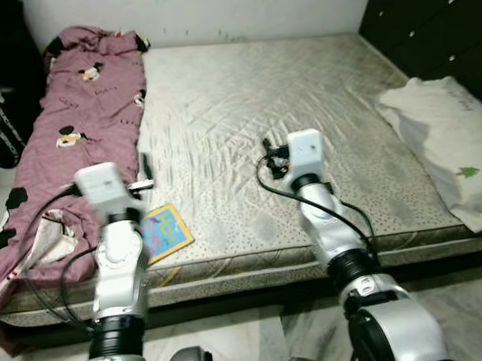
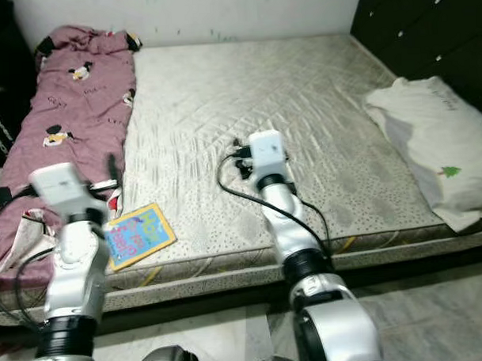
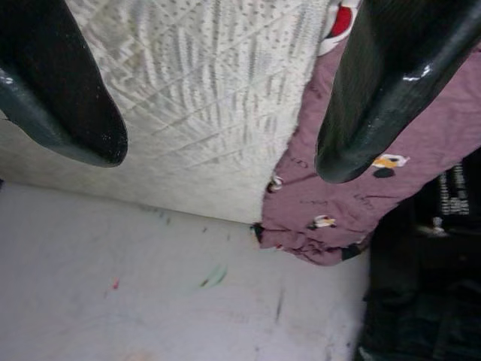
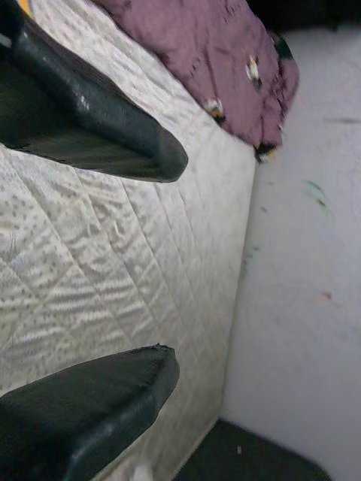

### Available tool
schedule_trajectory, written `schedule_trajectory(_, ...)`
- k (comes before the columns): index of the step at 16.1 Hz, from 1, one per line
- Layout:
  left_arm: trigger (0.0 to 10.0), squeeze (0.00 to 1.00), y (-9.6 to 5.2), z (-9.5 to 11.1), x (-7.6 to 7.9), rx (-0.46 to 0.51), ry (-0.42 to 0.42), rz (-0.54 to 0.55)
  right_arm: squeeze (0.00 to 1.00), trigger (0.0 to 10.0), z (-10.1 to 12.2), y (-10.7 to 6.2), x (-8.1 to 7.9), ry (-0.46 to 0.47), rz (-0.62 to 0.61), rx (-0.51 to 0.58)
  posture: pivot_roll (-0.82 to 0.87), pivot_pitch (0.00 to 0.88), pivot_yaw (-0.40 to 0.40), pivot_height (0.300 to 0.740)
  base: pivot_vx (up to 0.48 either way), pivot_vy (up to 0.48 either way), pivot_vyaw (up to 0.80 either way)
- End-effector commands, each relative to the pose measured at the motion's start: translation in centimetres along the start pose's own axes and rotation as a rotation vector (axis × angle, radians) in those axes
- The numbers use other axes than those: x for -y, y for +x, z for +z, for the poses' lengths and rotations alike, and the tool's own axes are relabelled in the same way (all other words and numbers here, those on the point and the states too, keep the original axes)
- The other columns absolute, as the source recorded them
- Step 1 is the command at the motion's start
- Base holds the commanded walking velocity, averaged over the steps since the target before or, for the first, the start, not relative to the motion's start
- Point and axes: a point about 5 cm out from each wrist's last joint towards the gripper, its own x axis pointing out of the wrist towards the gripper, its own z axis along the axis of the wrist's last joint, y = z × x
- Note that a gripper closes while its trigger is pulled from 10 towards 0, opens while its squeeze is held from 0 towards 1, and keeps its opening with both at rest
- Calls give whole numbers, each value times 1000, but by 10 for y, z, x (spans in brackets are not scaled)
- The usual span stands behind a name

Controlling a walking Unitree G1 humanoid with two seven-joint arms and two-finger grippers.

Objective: Clean up the room

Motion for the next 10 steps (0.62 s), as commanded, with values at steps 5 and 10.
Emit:
schedule_trajectory(5,10000,0,1,5,-2,27,-3,-9,0,10000,1,2,-1,7,2,-5,74,0,-10,740,290,0,0)
schedule_trajectory(10,10000,0,1,6,-2,30,-4,-14,0,10000,2,2,-1,10,-1,-3,74,0,-9,740,311,0,0)
